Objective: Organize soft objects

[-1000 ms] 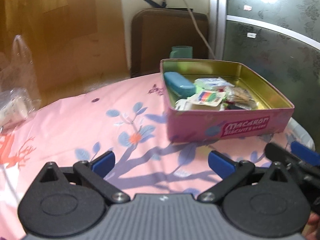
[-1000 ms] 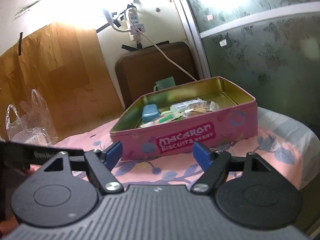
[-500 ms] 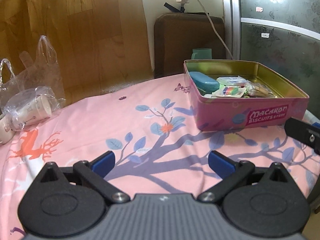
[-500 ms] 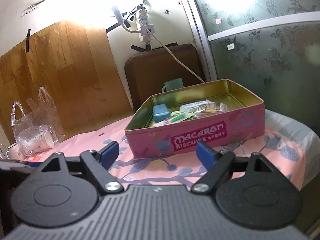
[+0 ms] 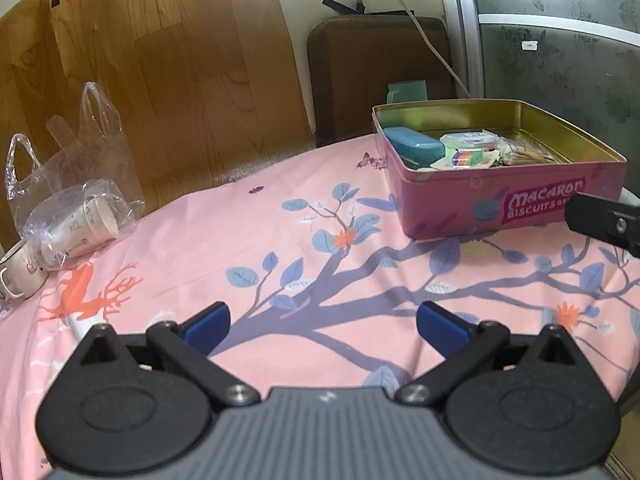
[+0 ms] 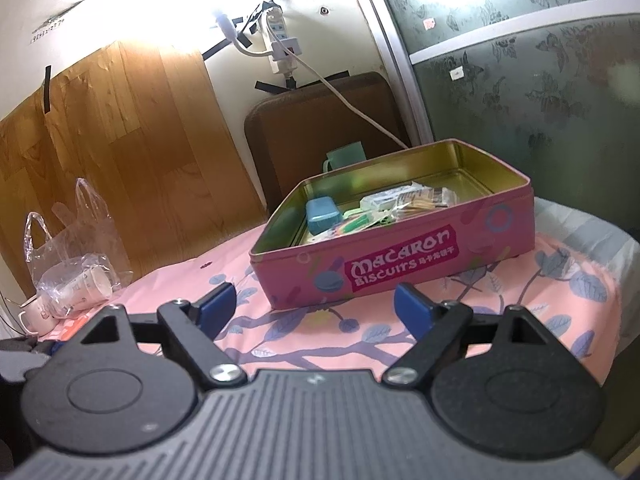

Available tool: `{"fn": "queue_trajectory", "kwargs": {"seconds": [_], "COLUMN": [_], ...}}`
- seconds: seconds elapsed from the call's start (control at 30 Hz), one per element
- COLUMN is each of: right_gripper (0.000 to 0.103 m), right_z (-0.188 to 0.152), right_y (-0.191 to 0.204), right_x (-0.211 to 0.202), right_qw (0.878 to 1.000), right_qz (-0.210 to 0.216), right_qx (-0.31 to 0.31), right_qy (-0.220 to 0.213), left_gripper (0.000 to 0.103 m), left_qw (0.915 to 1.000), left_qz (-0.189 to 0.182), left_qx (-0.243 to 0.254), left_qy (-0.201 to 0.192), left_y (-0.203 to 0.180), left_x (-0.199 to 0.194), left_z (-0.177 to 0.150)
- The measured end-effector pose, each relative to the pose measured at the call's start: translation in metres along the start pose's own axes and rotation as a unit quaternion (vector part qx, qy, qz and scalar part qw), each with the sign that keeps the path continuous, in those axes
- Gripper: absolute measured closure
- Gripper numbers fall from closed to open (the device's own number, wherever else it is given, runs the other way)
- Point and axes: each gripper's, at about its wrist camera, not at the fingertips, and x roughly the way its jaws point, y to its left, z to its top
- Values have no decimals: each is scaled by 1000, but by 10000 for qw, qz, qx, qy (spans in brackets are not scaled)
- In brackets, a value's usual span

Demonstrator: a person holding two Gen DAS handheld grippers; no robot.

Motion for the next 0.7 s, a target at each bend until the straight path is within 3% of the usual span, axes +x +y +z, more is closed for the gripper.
{"fn": "queue_trajectory", "kwargs": {"seconds": [0.7], "right_gripper": [12], "right_z": [-5], "right_y": [-4], "right_x": [4], "right_qw": [9996], "right_qz": [63], "right_qx": [207], "right_qy": [170], "left_gripper": [0], "left_qw": [9993], "left_qz": [126], "left_qx": [-140], "left_qy": [320], "left_y": [6], "left_x": [11], "left_z": [-12]}}
